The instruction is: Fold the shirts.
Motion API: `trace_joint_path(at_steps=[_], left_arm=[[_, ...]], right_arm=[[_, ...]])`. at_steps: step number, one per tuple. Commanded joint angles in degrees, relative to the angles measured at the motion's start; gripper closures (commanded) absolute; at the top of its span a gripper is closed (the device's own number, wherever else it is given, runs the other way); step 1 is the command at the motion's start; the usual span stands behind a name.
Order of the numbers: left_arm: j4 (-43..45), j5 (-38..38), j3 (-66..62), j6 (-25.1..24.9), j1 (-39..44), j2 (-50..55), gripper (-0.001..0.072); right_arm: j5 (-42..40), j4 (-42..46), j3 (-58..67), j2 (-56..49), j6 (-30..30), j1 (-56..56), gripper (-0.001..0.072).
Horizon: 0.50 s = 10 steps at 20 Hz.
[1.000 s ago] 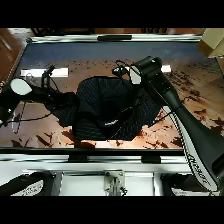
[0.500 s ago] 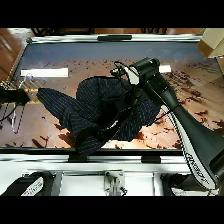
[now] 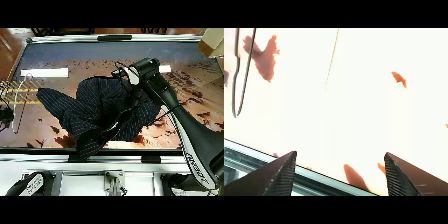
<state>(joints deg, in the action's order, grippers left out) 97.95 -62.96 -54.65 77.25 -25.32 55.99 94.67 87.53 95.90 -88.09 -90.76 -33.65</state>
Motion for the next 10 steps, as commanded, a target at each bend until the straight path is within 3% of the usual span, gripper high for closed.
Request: trace_joint_path(at_steps=[1,5,9,10], left_arm=[[0.48,3.85,2.69,-0.55,-2.49,5.29,0.0054],[0.55,2.01,2.64,-1.86,-4.46,12.46,0.0058],[1.09,5.42,2.64,-1.79,-7.98,15.58,0.0066],[1.09,6.38,2.64,-1.81,-8.85,16.11,0.0098]], right_arm=[[0.70,0.00,0.04,-0.02,-0.44,-0.02,0.0610],[1.03,0.00,0.04,-0.02,-1.44,-0.04,0.0610],[1.36,-0.02,0.04,-0.02,-1.84,-0.04,0.0610],[1.36,-0.02,0.04,-0.02,-2.08,-0.04,0.0610]])
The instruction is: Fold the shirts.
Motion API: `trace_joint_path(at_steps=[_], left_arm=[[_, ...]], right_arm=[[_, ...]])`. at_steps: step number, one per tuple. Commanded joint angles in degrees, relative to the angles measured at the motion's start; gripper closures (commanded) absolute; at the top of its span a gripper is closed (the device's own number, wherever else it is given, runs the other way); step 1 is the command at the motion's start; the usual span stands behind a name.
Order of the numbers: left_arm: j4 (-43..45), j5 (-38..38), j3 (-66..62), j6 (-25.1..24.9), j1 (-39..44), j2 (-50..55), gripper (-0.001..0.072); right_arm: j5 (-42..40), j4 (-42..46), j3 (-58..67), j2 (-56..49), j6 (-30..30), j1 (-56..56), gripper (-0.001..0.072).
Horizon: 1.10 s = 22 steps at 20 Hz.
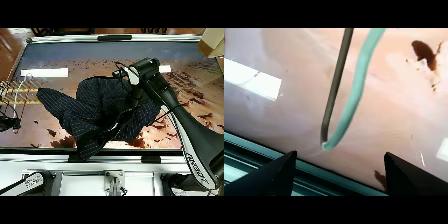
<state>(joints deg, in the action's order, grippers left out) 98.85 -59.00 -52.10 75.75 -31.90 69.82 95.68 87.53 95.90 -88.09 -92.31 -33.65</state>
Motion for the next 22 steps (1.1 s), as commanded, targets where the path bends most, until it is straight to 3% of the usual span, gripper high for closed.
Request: trace_joint_path(at_steps=[1,4,6,10,13,15,16,19,22], left_arm=[[0.17,3.26,0.09,-0.31,-3.02,2.95,0.0112],[0.11,4.00,0.09,-0.28,-3.89,6.10,0.0114],[-0.26,4.55,0.07,-0.28,-3.82,8.17,0.0192],[-0.50,5.60,0.09,-0.28,-3.80,9.81,0.0223],[-2.58,5.77,0.09,-0.39,-3.78,9.86,0.0464],[-6.08,6.08,0.09,-2.51,-3.78,9.86,0.0541],[-7.15,5.86,0.09,-3.39,-3.78,9.84,0.0640],[-7.61,3.48,0.07,-5.88,-3.43,9.33,0.0651],[-7.65,3.34,0.07,-2.43,-3.15,6.36,0.0652]], right_arm=[[0.35,-0.02,0.04,-0.02,-0.70,-0.04,0.0610],[0.31,0.00,0.04,-0.02,-1.38,-0.04,0.0610],[0.35,-0.04,0.04,-0.02,-2.10,-0.04,0.0610],[0.66,-0.24,0.04,-0.02,-3.67,-0.04,0.0610],[0.52,-0.26,0.04,-0.02,-3.65,-0.04,0.0610],[0.55,-0.24,0.04,-0.02,-3.65,-0.04,0.0610],[0.55,-0.24,0.04,-0.02,-3.65,-0.04,0.0610],[0.50,-0.11,0.04,-0.02,-3.63,-0.04,0.0610],[0.52,-0.04,0.04,-0.02,-3.69,-0.04,0.0610]])
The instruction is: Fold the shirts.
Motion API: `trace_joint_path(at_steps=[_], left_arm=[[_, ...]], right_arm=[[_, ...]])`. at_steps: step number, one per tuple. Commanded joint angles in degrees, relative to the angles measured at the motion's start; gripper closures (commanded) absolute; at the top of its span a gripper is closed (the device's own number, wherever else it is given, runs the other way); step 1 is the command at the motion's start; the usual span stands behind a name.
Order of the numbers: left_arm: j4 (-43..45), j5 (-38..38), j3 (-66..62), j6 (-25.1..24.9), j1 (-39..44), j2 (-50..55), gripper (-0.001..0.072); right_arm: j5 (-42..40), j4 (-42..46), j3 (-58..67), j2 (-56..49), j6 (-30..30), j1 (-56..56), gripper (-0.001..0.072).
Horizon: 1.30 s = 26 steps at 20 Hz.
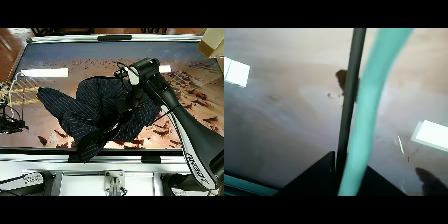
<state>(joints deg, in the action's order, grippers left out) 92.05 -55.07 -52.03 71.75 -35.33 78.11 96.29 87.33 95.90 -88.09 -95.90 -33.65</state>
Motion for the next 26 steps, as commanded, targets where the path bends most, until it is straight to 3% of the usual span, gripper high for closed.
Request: trace_joint_path(at_steps=[1,4,7,12,15,20,23,26], left_arm=[[-0.83,-0.11,0.00,2.49,0.46,-3.43,0.0652],[-1.11,0.46,-0.44,5.64,1.36,-8.44,0.0652],[-1.05,-0.24,-0.94,14.32,3.80,-14.05,0.0653],[-1.09,-1.18,-2.34,20.22,13.03,-23.52,0.0653],[-1.05,-2.89,-4.02,20.50,23.82,-29.03,0.0653],[-0.96,-12.72,-7.74,20.06,45.77,-34.32,0.0653],[0.35,-22.84,-10.73,20.11,60.54,-35.41,0.0654],[4.28,-36.48,-14.36,24.96,76.24,-35.32,0.0653]], right_arm=[[0.07,0.11,0.04,-0.02,-0.31,-0.04,0.0610],[0.92,0.22,0.04,0.00,-0.52,-0.02,0.0610],[0.87,2.23,0.04,0.11,-0.46,-0.02,0.0610],[1.62,11.37,0.04,4.26,-0.46,-0.02,0.0610],[1.84,16.61,0.04,7.78,-0.46,1.05,0.0611],[2.38,15.69,0.04,10.40,-0.46,8.52,0.0611],[2.16,13.75,0.04,10.51,0.09,12.63,0.0611],[1.40,13.49,0.04,10.51,1.16,16.81,0.0611]])
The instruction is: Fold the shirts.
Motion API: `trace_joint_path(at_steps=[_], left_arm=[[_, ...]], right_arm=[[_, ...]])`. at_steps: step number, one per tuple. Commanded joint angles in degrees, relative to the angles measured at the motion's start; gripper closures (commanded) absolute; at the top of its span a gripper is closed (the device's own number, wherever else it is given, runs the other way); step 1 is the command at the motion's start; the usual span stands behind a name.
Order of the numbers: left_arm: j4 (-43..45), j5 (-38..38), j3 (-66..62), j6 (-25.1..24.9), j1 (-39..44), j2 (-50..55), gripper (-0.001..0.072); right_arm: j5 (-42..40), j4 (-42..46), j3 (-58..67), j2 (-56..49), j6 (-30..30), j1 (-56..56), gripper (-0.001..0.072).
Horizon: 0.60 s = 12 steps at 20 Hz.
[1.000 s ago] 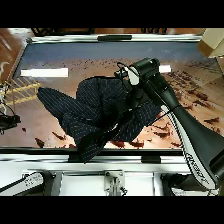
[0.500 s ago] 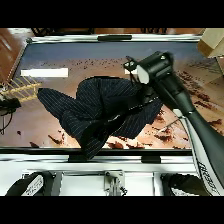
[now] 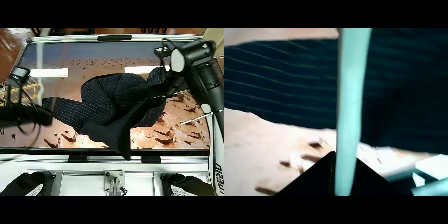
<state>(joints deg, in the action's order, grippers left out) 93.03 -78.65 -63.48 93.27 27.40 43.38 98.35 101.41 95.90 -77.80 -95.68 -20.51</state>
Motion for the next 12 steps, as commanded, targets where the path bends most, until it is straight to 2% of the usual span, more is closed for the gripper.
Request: trace_joint_path(at_steps=[1,6,9,12], left_arm=[[4.13,-15.74,-3.61,5.14,18.34,-0.57,0.0653],[4.26,-26.03,-3.89,15.45,41.38,1.97,0.0654],[4.26,-26.91,-3.89,23.37,53.29,4.17,0.0654],[4.00,-26.82,-3.89,32.63,60.96,4.57,0.0654]], right_arm=[[-0.72,-0.94,0.04,0.22,1.18,5.22,0.0611],[-0.07,-7.82,0.04,0.24,1.53,10.84,0.0611],[0.26,-7.98,0.04,0.24,2.56,10.80,0.0611],[0.22,-7.69,0.04,0.24,3.41,10.82,0.0611]])
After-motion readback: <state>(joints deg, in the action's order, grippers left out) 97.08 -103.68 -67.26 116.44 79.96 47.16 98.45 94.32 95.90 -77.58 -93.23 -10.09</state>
